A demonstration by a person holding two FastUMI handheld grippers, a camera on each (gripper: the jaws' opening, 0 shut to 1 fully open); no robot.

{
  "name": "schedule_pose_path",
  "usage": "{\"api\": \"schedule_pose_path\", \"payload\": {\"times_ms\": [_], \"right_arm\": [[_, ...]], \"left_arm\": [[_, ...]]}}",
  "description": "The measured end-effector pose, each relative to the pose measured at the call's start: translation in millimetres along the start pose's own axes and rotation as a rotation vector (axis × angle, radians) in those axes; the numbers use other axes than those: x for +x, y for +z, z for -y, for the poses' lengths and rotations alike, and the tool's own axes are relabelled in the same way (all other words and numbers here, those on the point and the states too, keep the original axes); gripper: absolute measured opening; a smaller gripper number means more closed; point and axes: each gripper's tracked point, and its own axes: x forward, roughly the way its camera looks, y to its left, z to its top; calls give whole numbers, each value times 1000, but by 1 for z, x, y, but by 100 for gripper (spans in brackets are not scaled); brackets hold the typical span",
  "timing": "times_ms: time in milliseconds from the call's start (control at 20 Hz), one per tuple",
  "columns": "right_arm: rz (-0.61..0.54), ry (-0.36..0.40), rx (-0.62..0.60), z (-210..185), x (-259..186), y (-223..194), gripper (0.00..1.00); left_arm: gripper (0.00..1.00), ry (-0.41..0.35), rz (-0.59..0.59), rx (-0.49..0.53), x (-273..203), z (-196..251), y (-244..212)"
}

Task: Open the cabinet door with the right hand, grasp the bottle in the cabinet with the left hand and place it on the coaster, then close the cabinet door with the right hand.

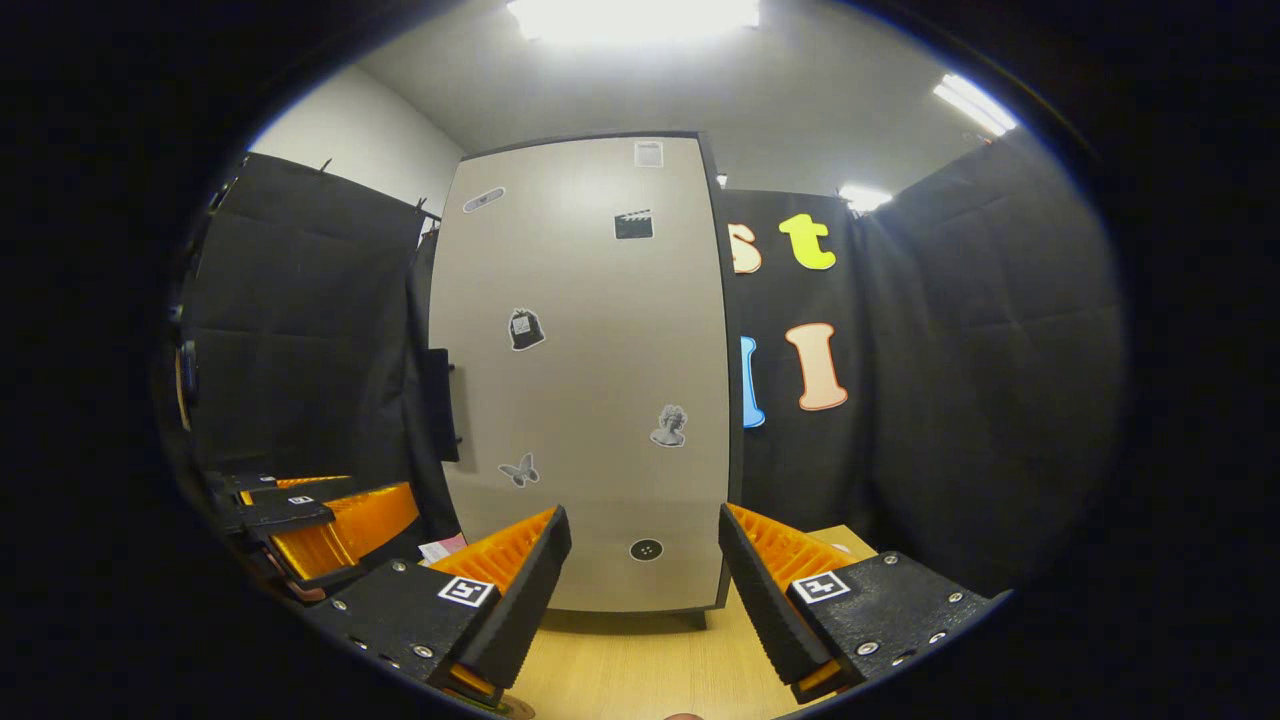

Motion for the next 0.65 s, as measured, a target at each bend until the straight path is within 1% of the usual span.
{"api": "schedule_pose_path", "payload": {"times_ms": [200,250,300,650], "right_arm": [[11,-1,-7,-3,-1,2,92],[14,-3,-9,-3,-1,4,90],[17,-5,-8,-2,-1,3,92],[6,-21,10,4,1,-1,92]], "left_arm": [[79,-2,8,-4,-1,1,3],[79,-3,8,0,-1,0,2],[79,-5,9,6,-1,1,2],[78,-29,36,20,-5,4,8]]}}
